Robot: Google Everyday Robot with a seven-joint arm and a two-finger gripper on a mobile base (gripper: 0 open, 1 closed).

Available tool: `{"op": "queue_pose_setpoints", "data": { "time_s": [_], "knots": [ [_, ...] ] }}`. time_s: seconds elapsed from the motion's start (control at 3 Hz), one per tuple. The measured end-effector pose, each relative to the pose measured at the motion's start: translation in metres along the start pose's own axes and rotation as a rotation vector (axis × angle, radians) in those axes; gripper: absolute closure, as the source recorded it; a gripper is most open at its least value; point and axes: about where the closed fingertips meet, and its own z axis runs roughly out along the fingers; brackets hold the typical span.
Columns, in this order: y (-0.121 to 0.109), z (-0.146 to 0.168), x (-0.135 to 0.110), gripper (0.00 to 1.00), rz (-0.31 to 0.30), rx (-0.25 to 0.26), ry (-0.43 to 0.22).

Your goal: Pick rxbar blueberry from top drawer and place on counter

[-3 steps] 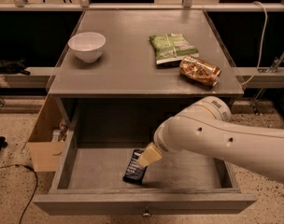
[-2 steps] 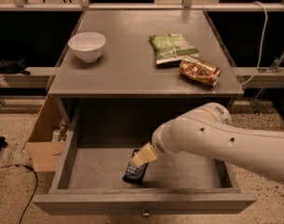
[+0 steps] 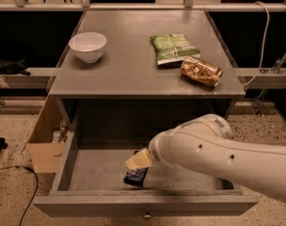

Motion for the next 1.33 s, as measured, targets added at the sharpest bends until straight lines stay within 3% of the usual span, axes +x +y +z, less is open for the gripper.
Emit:
{"op": "queue_pose_setpoints", "data": {
  "time_s": [0.33, 0.67, 1.33],
  "knots": [
    [0.001, -0.011, 0.009, 0.0, 0.023, 0.074, 0.014],
    [0.001, -0.013, 0.011, 0.0, 0.033, 0.088, 0.016],
    [0.016, 0.014, 0.021, 0.0, 0.099, -0.008, -0.004]
  ]
}}
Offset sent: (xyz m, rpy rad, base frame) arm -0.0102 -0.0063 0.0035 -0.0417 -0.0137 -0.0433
